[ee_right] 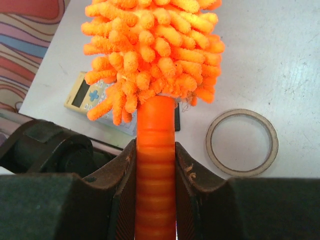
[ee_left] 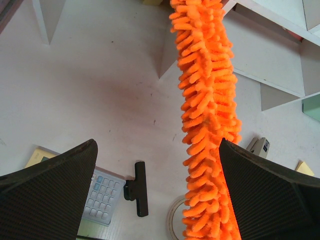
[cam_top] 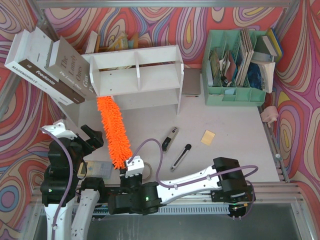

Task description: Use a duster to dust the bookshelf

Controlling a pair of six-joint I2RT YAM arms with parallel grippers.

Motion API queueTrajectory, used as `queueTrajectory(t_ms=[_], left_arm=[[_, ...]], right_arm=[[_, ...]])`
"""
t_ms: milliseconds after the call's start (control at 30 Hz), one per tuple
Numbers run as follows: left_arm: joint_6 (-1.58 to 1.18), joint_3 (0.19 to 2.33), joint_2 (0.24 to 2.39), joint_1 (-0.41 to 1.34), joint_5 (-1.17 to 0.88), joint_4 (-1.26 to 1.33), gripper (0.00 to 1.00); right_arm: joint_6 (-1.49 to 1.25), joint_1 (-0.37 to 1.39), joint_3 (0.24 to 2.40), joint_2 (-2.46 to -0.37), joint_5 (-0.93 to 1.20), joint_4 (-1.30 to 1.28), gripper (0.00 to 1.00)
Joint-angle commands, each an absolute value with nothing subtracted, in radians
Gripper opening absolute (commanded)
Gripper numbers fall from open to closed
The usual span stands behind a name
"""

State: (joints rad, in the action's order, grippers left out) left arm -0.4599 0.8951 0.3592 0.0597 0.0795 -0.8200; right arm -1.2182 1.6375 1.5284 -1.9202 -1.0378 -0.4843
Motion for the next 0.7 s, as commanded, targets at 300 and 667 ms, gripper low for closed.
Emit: queueTrajectory(t_ms=[300, 667], left_arm=[[-0.459, 0.885, 0.352, 0.055, 0.086, -0.815, 0.98], [-0.459, 0.884, 0.353, 0.055, 0.086, -0.813, 0.98]], right_arm=[[-1.063, 1.661, 1.537, -1.888, -1.196, -0.347, 0.00], [-0.580, 1.660, 1.472, -1.917, -0.942, 0.136, 0.00]])
